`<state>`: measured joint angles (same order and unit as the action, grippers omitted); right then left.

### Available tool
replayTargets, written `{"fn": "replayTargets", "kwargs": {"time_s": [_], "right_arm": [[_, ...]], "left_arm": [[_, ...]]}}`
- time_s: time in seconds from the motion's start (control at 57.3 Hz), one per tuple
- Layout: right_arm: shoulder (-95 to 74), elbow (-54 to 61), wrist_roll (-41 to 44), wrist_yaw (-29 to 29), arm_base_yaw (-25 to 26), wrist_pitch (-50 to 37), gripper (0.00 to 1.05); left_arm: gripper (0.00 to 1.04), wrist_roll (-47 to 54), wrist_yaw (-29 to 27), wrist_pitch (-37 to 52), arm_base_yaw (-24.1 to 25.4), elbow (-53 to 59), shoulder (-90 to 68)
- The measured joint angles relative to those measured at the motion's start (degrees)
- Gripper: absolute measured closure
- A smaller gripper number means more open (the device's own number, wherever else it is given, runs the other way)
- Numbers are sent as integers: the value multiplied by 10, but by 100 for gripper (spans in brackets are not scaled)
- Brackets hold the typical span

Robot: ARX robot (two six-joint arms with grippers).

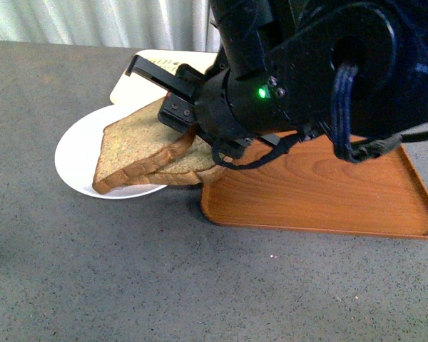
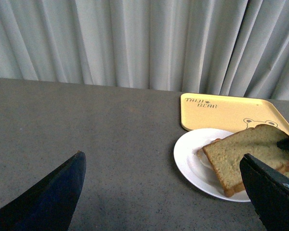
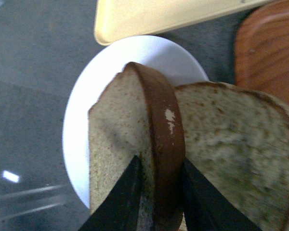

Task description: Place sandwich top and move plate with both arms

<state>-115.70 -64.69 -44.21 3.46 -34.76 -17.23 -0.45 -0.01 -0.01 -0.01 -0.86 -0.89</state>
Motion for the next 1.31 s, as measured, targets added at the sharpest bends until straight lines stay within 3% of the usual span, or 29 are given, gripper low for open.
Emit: {"fn": "replayTargets", "kwargs": {"time_s": [0.157, 0.331, 0.384, 0.436, 0.541, 0.698, 0.872, 1.134, 1.308], "right_arm": [[83, 79, 18, 59, 34, -23, 42], [174, 132, 74, 85, 57, -65, 14], [184, 176, 150, 164, 60, -179, 22], [197, 227, 225, 206, 69, -288, 31], [242, 324, 352, 199, 104, -409, 48], [329, 421, 416, 156, 153, -430, 75], [400, 494, 431, 113, 195, -423, 103], [475, 571, 438, 68, 244, -430, 103], [551, 604, 438, 40, 269, -380, 103]], "left_arm": [[9, 0, 0, 0, 0, 0, 0], [9, 0, 0, 0, 0, 0, 0], [9, 0, 0, 0, 0, 0, 0], [9, 0, 0, 0, 0, 0, 0], [9, 0, 0, 0, 0, 0, 0], [9, 0, 0, 0, 0, 0, 0], [9, 0, 0, 0, 0, 0, 0], [9, 0, 0, 0, 0, 0, 0], [9, 0, 0, 0, 0, 0, 0]]}}
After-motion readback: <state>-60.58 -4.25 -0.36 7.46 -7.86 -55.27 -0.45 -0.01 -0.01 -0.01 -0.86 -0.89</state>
